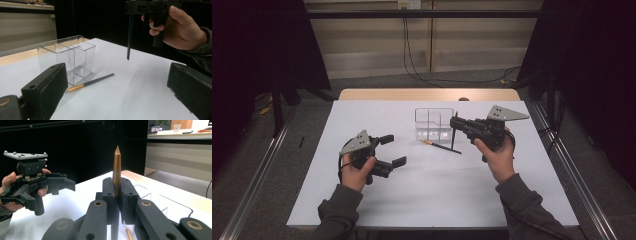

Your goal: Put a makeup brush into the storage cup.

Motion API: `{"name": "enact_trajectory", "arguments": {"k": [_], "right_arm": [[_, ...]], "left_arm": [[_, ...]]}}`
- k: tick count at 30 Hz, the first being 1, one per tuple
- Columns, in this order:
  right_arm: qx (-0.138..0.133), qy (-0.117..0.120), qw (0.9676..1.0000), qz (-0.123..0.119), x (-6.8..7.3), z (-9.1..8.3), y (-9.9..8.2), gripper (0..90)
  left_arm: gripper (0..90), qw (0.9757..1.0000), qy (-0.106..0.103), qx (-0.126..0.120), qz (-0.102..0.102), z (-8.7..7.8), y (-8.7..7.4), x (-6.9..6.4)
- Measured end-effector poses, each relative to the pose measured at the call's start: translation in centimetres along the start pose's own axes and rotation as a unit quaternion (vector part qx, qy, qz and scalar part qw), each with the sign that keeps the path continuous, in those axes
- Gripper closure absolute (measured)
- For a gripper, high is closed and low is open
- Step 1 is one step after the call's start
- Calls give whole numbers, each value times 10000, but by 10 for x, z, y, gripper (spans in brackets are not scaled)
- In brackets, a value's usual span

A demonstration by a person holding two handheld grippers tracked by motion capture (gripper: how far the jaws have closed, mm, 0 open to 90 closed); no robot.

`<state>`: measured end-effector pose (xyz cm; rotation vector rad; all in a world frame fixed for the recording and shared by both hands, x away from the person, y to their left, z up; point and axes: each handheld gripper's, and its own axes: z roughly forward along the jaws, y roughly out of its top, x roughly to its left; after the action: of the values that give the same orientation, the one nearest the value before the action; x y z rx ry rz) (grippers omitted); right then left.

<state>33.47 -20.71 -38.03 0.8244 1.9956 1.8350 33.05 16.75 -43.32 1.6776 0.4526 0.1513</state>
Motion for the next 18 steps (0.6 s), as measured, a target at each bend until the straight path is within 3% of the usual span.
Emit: {"name": "enact_trajectory", "arguments": {"k": [9,10,18], "right_arm": [[-42,-25,10000,-2,-4,6,5,836],[-30,-25,10000,-34,-4,6,6,836],[-67,-83,9999,-74,-7,6,13,836]], "left_arm": [[31,9999,61,-118,-20,-3,-1,-1],[32,10000,-31,-70,14,-3,-1,0],[32,10000,-11,-29,8,-2,-1,0]]}}
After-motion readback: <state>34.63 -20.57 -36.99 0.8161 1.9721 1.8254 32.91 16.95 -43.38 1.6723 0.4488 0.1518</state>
